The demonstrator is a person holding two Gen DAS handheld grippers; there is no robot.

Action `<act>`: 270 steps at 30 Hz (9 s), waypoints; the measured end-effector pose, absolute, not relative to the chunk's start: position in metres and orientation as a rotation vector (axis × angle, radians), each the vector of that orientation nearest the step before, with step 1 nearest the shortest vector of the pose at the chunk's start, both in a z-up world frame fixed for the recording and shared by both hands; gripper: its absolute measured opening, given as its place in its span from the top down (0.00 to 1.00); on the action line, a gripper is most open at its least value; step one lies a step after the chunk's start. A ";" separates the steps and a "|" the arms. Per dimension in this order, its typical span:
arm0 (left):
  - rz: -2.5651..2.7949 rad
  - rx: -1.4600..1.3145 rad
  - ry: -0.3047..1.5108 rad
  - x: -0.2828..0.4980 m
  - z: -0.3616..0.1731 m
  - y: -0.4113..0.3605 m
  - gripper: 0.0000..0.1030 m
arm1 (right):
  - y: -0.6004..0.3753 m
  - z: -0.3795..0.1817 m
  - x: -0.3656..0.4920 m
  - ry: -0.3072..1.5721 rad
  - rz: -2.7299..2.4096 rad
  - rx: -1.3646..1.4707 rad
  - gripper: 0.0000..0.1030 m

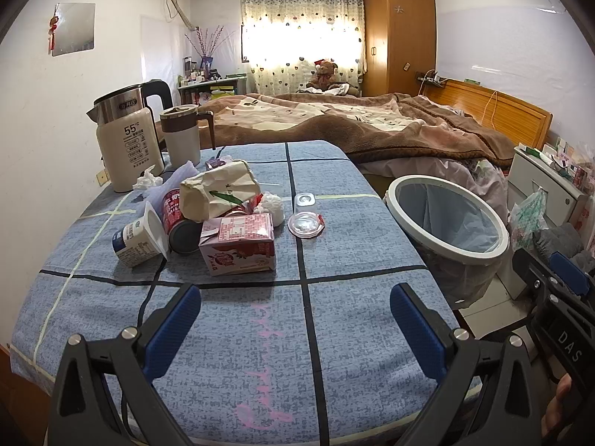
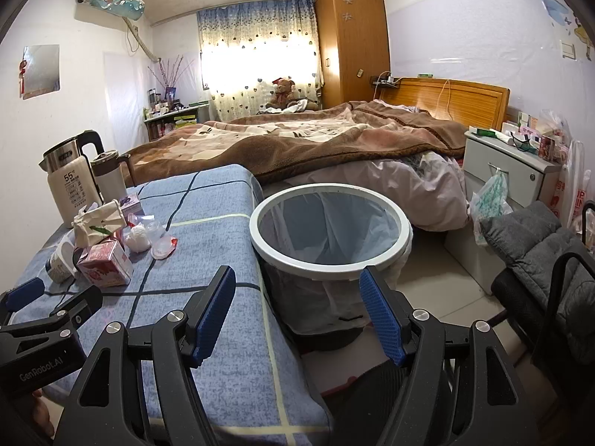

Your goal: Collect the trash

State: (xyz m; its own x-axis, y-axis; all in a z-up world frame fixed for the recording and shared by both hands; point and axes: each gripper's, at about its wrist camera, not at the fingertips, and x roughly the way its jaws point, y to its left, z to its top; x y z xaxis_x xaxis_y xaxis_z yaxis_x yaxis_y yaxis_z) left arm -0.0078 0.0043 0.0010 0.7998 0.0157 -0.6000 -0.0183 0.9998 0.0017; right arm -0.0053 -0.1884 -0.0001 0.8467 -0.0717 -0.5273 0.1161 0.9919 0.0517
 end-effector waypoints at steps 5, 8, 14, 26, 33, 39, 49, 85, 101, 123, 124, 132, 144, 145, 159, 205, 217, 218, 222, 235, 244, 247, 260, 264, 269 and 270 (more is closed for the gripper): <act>0.021 -0.008 0.644 -0.007 0.001 0.007 0.00 | -0.188 0.000 -0.005 0.553 -0.099 0.083 0.32; 0.020 -0.009 0.645 -0.007 0.001 0.008 0.00 | -0.189 0.000 -0.005 0.553 -0.099 0.082 0.32; 0.013 -0.014 0.650 -0.007 0.000 0.011 0.00 | -0.189 0.000 -0.005 0.553 -0.098 0.082 0.32; 0.049 -0.074 0.669 -0.004 -0.009 0.076 0.00 | -0.170 -0.008 0.013 0.583 0.006 0.087 0.32; 0.108 -0.121 0.676 0.000 -0.012 0.131 0.04 | -0.143 -0.014 0.042 0.628 0.123 0.068 0.32; 0.133 -0.147 0.694 0.018 -0.016 0.169 0.04 | -0.120 -0.016 0.066 0.641 0.182 0.036 0.32; 0.032 -0.083 0.717 0.056 -0.022 0.197 0.04 | -0.092 -0.018 0.125 0.705 0.284 0.035 0.40; -0.187 0.071 0.785 0.108 -0.038 0.218 0.14 | -0.042 -0.058 0.203 0.851 0.433 -0.024 0.68; -0.149 -0.013 0.805 0.121 -0.043 0.233 0.21 | -0.041 -0.060 0.206 0.849 0.443 -0.005 0.70; -0.078 -0.134 0.832 0.120 -0.050 0.238 0.41 | -0.045 -0.058 0.199 0.834 0.441 0.014 0.71; -0.069 -0.137 0.827 0.119 -0.049 0.238 0.41 | -0.045 -0.058 0.198 0.832 0.441 0.015 0.71; -0.053 -0.151 0.776 0.103 -0.031 0.233 0.41 | -0.055 -0.045 0.189 0.797 0.447 0.050 0.71; -0.147 -0.123 0.717 0.092 0.007 0.177 0.41 | -0.084 -0.020 0.170 0.741 0.430 0.092 0.71; -0.150 -0.105 0.711 0.091 0.010 0.171 0.41 | -0.087 -0.017 0.168 0.737 0.426 0.096 0.71; -0.297 -0.072 0.676 0.110 0.031 0.086 0.41 | -0.153 0.017 0.148 0.663 0.332 0.146 0.71; -0.583 0.062 0.841 0.180 -0.011 -0.120 0.33 | -0.322 -0.042 0.176 0.809 -0.013 0.202 0.44; -0.570 0.019 0.796 0.165 0.003 -0.096 0.29 | -0.306 -0.021 0.160 0.754 -0.008 0.207 0.44; -0.569 0.013 0.789 0.163 0.004 -0.093 0.29 | -0.304 -0.020 0.158 0.749 -0.005 0.204 0.44; -0.538 0.018 0.768 0.154 0.010 -0.082 0.29 | -0.295 -0.012 0.151 0.729 0.011 0.199 0.44; -0.396 -0.029 0.693 0.117 0.018 -0.014 0.28 | -0.247 -0.003 0.135 0.704 0.103 0.180 0.44; -0.248 -0.114 0.661 0.085 0.016 0.059 0.28 | -0.195 -0.003 0.129 0.703 0.222 0.132 0.44; -0.200 -0.120 0.658 0.075 0.014 0.079 0.28 | -0.176 -0.005 0.128 0.708 0.268 0.112 0.44; -0.061 -0.160 0.687 0.056 0.000 0.144 0.27 | -0.097 -0.022 0.125 0.723 0.525 0.023 0.44; -0.045 -0.174 0.695 0.056 -0.004 0.159 0.27 | -0.069 -0.028 0.126 0.741 0.601 -0.038 0.44; -0.033 -0.193 0.709 0.058 -0.009 0.172 0.27 | -0.041 -0.029 0.129 0.714 0.671 -0.100 0.44; -0.033 -0.196 0.710 0.058 -0.010 0.174 0.27 | -0.034 -0.028 0.130 0.712 0.686 -0.118 0.44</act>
